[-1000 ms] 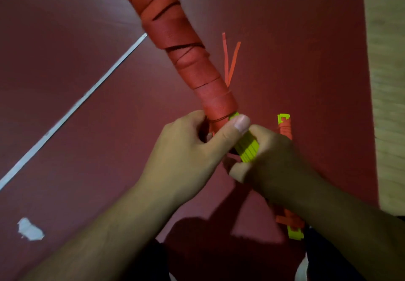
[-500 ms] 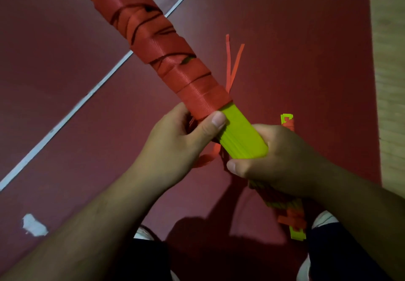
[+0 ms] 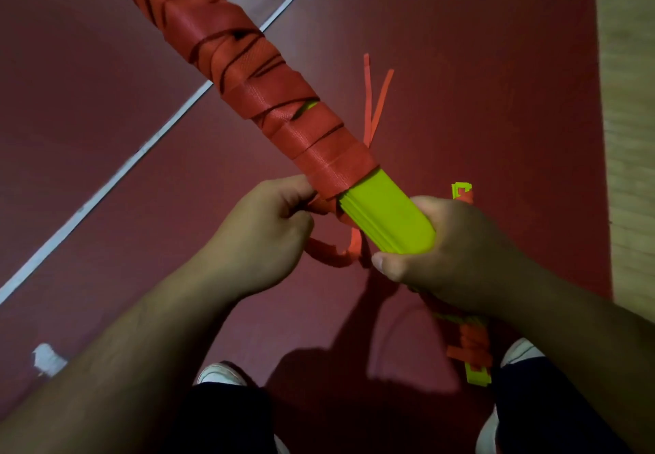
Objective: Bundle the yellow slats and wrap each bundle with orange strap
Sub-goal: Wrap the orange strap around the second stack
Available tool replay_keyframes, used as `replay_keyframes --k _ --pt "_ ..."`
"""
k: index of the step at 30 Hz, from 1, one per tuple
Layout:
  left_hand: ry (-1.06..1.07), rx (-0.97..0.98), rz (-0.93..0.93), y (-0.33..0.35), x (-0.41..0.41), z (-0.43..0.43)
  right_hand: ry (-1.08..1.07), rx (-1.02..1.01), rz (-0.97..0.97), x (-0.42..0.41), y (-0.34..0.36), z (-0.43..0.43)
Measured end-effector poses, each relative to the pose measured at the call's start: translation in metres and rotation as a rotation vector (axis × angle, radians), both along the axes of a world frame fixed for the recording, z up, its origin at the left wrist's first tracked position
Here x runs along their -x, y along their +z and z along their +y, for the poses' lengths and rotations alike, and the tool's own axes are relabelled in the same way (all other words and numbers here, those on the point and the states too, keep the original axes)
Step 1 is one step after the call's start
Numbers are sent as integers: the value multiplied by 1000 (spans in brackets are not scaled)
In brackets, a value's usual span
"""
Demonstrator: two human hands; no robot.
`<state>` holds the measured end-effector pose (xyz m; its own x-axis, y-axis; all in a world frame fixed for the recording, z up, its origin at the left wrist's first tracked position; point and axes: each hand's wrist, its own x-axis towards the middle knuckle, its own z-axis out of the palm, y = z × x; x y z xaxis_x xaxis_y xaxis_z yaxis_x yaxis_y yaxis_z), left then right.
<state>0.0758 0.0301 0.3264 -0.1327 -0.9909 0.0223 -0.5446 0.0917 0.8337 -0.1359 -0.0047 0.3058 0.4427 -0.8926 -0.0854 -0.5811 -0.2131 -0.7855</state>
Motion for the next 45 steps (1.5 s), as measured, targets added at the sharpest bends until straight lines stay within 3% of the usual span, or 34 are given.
replay_keyframes --k 5,9,14,16,18,21,23,25,27,30,35,41,45 --pt "39 -185 117 -4 6 4 -116 119 120 -3 -5 2" --pt "65 -306 386 2 17 8 -184 142 165 -5 -6 3" --pt "237 -182 489 -10 29 6 -176 87 110 -11 -7 14" --pt "251 -88 451 -10 25 5 -89 -31 43 -9 0 10" --pt "214 -34 469 -6 18 5 70 -267 -79 -3 9 0" --pt "127 -32 559 -2 15 6 255 -721 -412 4 14 -3" --pt "82 -41 592 -1 17 7 316 -896 -495 2 15 1" --pt "74 -55 574 -2 15 6 304 -778 -449 1 13 3" --pt "95 -103 519 -4 11 4 224 -524 -337 -1 11 2" --pt "157 -191 352 -8 5 4 123 -282 -194 -5 8 4" --pt "149 -294 423 -2 7 4 64 -173 -148 -7 5 6" --pt "225 -232 488 2 17 7 153 80 58 -6 6 11" --pt "293 -175 462 -3 16 9 281 -3 27 0 10 2"
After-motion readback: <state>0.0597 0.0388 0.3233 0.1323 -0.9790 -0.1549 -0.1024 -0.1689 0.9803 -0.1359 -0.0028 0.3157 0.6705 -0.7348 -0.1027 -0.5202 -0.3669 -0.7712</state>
